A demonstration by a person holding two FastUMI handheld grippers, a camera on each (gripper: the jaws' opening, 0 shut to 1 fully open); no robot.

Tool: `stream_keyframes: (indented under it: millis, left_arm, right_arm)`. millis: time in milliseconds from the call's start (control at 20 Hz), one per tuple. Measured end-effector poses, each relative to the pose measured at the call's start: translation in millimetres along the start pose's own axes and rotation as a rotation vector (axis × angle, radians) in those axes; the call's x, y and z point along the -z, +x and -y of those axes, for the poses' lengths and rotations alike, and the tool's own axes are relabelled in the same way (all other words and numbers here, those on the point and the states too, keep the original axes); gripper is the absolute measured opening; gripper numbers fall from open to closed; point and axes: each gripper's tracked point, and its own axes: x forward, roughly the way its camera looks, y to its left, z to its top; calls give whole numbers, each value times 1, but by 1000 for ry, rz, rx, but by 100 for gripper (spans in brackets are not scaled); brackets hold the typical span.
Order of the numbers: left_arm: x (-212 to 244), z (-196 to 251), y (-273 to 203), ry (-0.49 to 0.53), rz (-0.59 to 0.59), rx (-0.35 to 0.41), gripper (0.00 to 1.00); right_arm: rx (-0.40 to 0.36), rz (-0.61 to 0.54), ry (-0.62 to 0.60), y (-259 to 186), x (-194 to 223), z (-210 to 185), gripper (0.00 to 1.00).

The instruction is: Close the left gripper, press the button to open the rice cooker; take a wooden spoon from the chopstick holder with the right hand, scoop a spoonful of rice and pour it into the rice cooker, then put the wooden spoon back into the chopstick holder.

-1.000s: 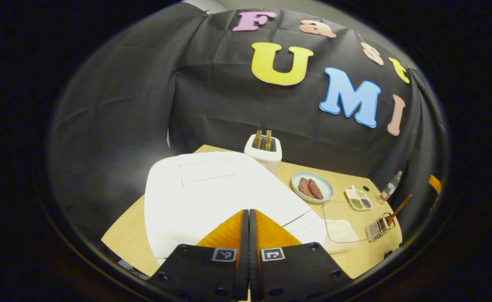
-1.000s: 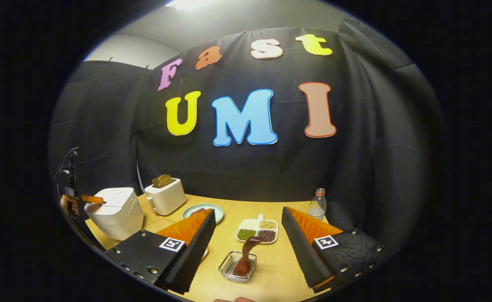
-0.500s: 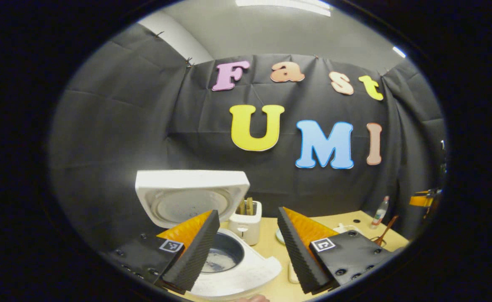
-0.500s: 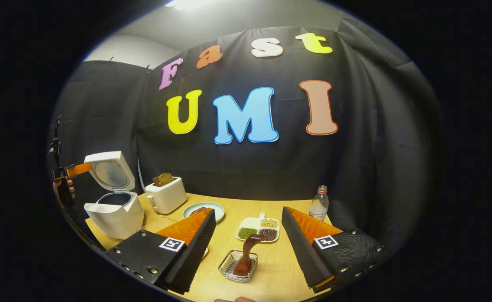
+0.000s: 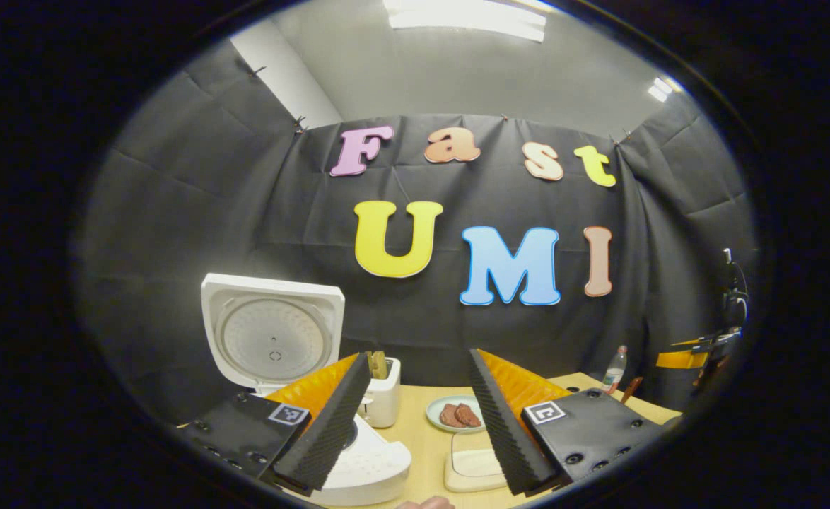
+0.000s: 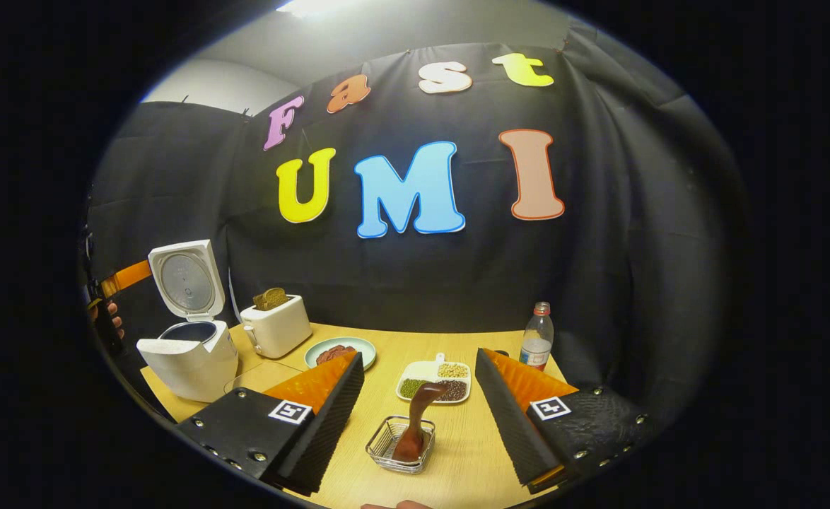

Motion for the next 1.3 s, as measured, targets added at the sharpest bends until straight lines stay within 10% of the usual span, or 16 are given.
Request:
stream_keyframes:
  millis: [850,1000,1100,1300]
  left_arm:
    - [51,65,-18,8,42,91,95]
    - [54,82,-21,53,69,112,96]
    - [61,95,-24,66,73,137,96]
    - [77,94,-24,39,56,152,96]
  right_arm:
    - [119,-73,82,80,78,12,92]
    - [161,-83,121,90,83,20,70]
    - [160,-80,146,96,86,20,39]
    - [99,-76,154,96,84,2,18]
